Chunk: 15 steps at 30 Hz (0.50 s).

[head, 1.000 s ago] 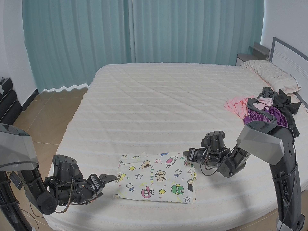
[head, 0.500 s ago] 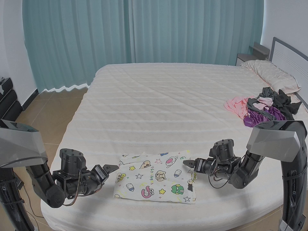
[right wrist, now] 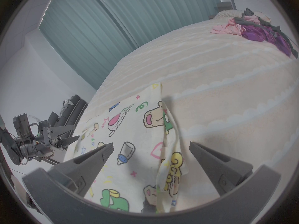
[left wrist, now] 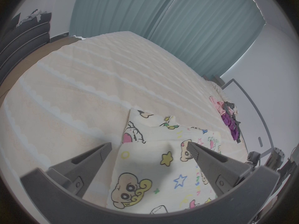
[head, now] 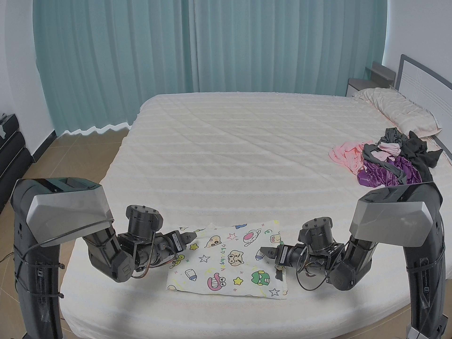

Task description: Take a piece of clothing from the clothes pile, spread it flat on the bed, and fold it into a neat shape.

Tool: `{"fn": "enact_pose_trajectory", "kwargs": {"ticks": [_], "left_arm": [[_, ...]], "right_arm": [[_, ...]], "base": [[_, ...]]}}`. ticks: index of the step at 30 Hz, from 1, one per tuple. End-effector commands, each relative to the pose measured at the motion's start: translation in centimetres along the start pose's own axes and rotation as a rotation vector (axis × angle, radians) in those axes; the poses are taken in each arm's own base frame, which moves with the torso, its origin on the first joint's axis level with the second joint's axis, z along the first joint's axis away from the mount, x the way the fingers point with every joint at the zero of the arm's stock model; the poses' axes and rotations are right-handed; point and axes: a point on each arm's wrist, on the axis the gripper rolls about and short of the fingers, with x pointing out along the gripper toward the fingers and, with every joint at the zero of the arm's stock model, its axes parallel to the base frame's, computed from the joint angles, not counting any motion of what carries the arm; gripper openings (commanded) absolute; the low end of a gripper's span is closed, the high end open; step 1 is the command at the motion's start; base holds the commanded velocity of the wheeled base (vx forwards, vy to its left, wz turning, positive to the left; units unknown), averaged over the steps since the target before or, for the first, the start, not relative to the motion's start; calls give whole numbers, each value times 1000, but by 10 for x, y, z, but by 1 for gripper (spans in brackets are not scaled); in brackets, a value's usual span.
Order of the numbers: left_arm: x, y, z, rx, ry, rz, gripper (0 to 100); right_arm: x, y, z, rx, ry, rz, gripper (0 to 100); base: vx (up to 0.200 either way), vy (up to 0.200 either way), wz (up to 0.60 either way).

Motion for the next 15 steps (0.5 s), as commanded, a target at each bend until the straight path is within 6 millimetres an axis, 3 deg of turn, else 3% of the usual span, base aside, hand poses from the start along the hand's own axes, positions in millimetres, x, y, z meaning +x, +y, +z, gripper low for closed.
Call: {"fn": "enact_pose_trajectory", "kwargs": {"ticks": [1, 11, 15], "left_arm": [[18, 9, -13, 24, 42, 41, 100], [20, -2, -24, 54, 56, 31, 100], [21, -11, -30, 72, 65, 13, 100]], "right_arm": [[12, 2, -13, -29, 10, -29, 100], [22, 4, -18, -93, -15, -95, 100], [22, 19, -28, -120, 6, -54, 100]], "base": [[0, 0, 0], [0, 0, 0], [0, 0, 0]]}}
